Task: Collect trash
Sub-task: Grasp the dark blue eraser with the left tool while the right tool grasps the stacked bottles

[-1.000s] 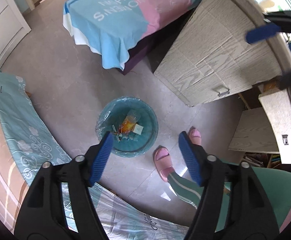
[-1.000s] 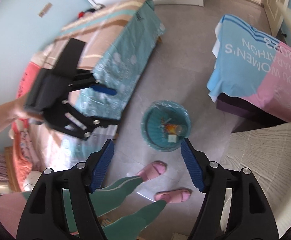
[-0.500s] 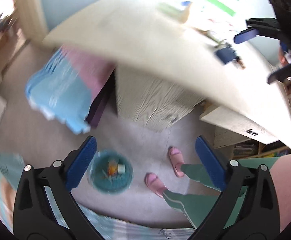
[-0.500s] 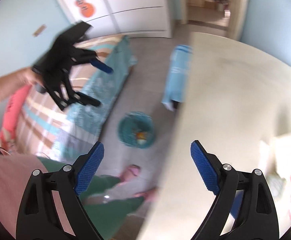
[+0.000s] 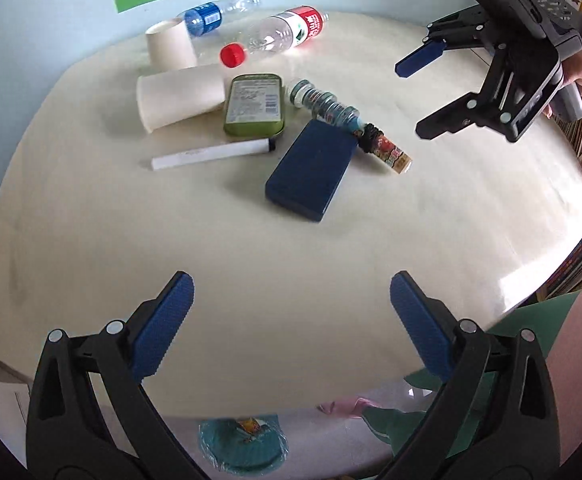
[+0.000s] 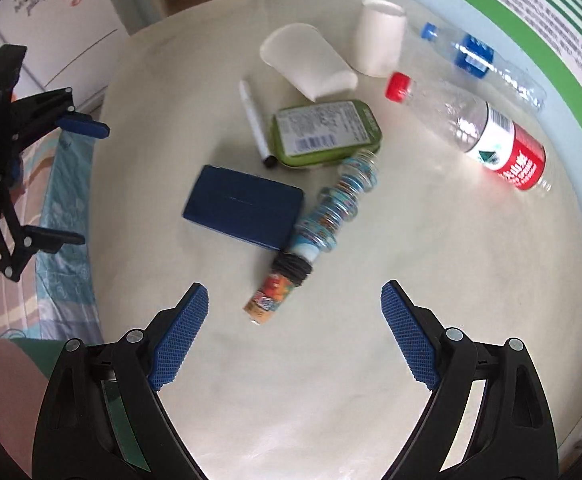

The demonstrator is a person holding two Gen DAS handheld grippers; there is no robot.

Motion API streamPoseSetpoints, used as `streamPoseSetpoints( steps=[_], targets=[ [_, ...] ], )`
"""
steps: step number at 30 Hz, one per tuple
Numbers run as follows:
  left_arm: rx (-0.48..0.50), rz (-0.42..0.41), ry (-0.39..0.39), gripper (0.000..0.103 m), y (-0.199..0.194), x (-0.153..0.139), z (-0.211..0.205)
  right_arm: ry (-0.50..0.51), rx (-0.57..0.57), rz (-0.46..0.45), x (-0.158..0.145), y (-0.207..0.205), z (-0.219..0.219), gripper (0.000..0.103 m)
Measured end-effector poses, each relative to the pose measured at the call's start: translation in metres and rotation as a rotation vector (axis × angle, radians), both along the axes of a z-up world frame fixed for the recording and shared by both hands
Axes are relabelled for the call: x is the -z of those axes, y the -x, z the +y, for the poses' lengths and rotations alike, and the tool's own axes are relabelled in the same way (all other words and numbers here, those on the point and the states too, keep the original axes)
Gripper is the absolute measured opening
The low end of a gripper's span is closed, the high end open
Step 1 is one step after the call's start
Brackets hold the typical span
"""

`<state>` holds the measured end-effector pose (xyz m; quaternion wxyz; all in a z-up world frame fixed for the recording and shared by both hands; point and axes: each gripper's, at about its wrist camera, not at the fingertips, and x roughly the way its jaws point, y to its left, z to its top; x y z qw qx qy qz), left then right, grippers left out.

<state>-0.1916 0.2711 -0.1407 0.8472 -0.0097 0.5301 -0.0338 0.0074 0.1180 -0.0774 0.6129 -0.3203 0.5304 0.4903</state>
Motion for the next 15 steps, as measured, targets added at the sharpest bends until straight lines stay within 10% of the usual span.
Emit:
streamPoseSetpoints(
  steps=[15],
  targets=[
    [0.033, 0.046, 0.047, 0.096, -0.086, 0.044, -0.009, 0.059, -0.130, -0.075, 0.055, -0.019, 0.003, 0.070]
  ],
)
